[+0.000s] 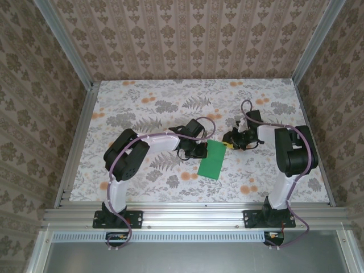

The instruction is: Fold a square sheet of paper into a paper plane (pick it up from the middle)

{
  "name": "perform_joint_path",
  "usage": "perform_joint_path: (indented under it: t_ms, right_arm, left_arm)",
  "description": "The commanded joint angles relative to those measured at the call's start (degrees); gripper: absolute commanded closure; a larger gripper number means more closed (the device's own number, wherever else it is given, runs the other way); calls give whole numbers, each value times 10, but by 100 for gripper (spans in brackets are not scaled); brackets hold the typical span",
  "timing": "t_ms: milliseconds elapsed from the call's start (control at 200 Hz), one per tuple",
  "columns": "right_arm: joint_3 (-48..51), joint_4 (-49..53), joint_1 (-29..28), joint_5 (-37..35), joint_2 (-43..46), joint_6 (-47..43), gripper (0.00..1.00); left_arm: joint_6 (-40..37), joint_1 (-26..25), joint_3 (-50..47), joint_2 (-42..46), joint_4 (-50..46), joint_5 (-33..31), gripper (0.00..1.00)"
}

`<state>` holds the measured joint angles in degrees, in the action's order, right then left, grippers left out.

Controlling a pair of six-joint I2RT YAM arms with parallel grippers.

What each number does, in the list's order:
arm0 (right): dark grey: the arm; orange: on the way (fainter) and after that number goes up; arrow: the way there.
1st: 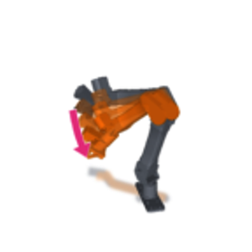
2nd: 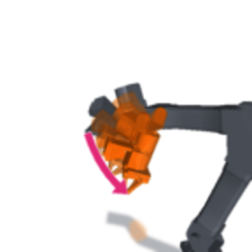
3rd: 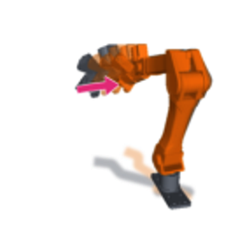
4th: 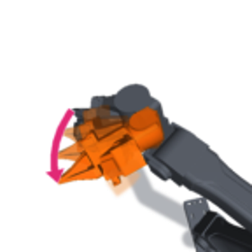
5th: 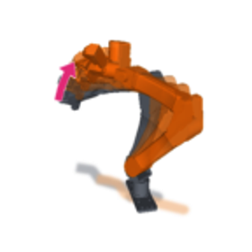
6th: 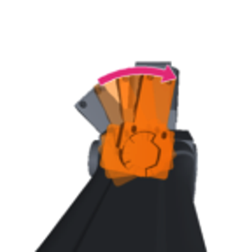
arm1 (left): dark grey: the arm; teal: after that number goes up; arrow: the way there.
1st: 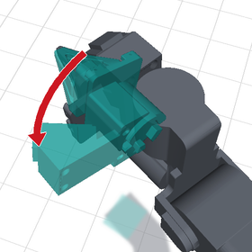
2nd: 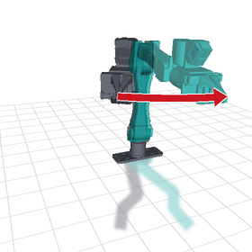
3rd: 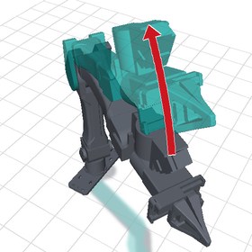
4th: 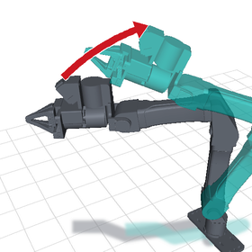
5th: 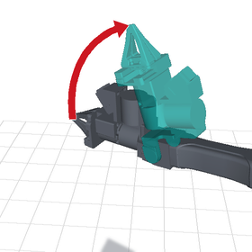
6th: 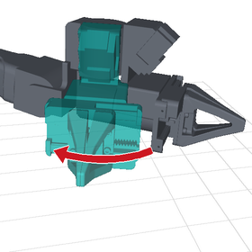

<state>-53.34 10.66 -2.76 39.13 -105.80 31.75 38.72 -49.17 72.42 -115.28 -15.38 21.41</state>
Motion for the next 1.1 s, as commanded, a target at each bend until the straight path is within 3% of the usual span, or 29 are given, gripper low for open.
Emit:
perform_joint_path:
  t_ms: [0, 220, 435, 750, 880, 1095]
  right_arm:
    - [9, 11, 0, -37, -18, 5, 74]
    - [16, 21, 0, 3, 48, 6, 73]
    - [83, -8, -18, 15, 124, 37, 72]
    - [134, -20, -53, -49, 106, 41, 72]
    - [143, -26, -53, -33, 94, 36, 72]
    - [176, -23, -59, -24, 198, 54, 72]
  left_arm:
    - [-12, -9, -11, -13, -63, -18, 100]
    - [-12, -9, -13, -10, -64, -21, 100]
    - [-11, -9, -9, -12, -62, -21, 100]
    - [-11, -10, -11, -13, -60, -20, 100]
    - [-11, -10, -10, -13, -58, -18, 100]
    - [-12, -10, -9, -11, -60, -19, 100]
